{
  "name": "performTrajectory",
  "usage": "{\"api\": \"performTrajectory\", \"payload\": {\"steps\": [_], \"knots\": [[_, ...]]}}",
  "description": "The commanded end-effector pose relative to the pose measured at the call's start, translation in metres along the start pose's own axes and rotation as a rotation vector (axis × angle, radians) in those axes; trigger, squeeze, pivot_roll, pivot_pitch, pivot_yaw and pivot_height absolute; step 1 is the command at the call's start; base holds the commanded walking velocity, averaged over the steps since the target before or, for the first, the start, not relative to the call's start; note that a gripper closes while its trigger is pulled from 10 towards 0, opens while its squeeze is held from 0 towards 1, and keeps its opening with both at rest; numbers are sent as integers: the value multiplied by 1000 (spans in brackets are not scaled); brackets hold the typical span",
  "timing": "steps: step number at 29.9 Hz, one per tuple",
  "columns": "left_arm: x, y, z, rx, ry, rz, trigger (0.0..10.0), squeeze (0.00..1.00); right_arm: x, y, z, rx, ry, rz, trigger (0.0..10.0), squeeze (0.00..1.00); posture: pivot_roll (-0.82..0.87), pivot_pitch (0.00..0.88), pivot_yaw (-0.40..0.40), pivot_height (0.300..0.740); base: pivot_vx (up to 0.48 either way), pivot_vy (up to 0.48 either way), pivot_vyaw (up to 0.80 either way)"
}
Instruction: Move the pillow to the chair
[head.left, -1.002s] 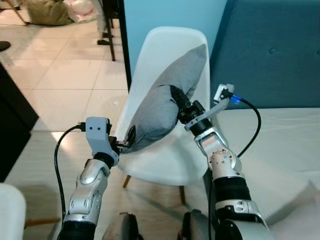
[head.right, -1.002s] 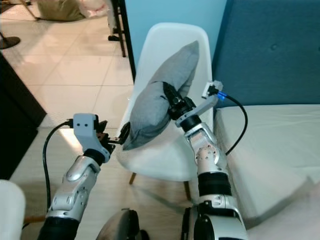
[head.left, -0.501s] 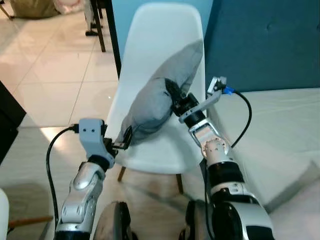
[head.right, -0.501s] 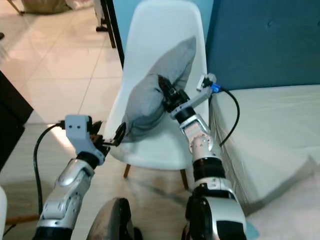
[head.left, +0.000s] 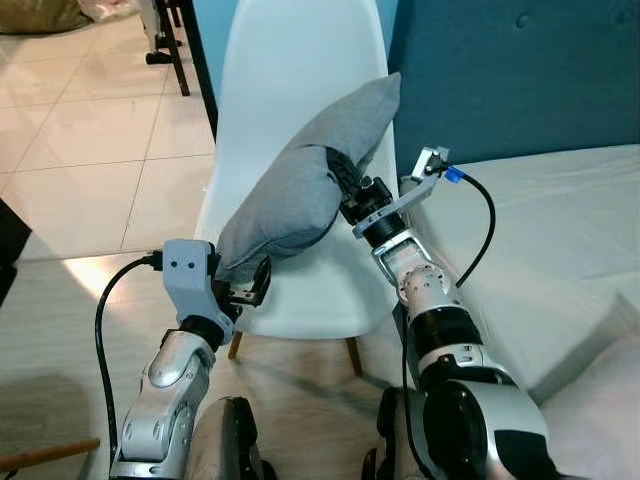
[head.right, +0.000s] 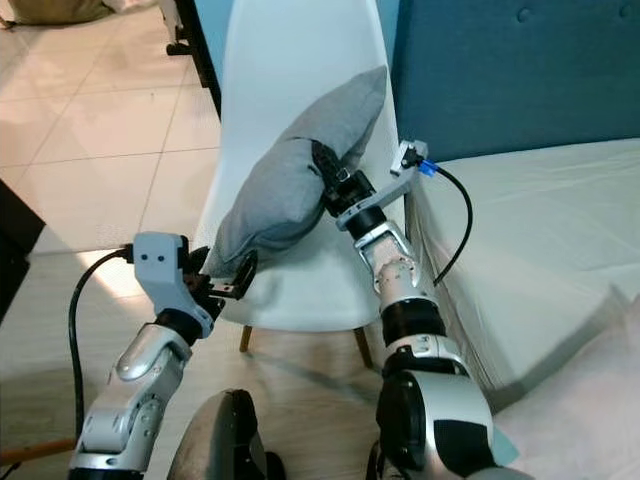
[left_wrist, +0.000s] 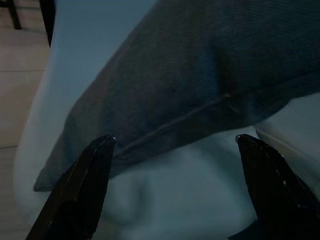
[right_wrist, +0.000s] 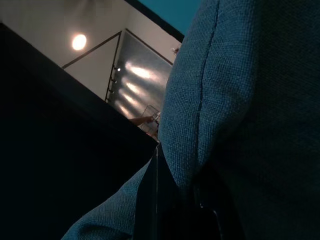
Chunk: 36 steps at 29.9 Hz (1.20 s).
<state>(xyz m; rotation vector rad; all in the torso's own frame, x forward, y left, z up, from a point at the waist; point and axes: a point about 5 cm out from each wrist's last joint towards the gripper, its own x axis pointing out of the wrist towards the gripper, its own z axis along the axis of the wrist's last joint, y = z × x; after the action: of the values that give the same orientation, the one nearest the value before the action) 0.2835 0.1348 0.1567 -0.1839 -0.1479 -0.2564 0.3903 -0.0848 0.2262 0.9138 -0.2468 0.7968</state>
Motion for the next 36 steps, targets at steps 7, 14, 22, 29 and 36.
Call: {"api": "performTrajectory", "payload": {"steps": [7, 14, 22, 29, 36], "knots": [[-15, -5, -2, -21, 39, 16, 10000, 0, -21, -45, -3, -273, 218, -490, 10000, 0, 109, 309, 25, 577, 0, 0, 0], [-24, -8, -3, -32, 64, 21, 10000, 0, -50, -68, 6, -331, 234, -681, 10000, 0, 112, 338, 29, 577, 0, 0, 0], [-25, -10, -2, -37, 74, 18, 10000, 0, -58, -74, -3, -477, 349, -749, 10000, 0, 115, 344, 36, 577, 0, 0, 0], [-25, -11, -1, -40, 76, 18, 10000, 0, -55, -72, -8, -568, 407, -782, 10000, 0, 115, 344, 37, 577, 0, 0, 0], [-22, -14, -1, -48, 71, 17, 10000, 0, -56, -74, 3, -665, 393, -834, 10000, 1000, 107, 332, 31, 577, 0, 0, 0]]}}
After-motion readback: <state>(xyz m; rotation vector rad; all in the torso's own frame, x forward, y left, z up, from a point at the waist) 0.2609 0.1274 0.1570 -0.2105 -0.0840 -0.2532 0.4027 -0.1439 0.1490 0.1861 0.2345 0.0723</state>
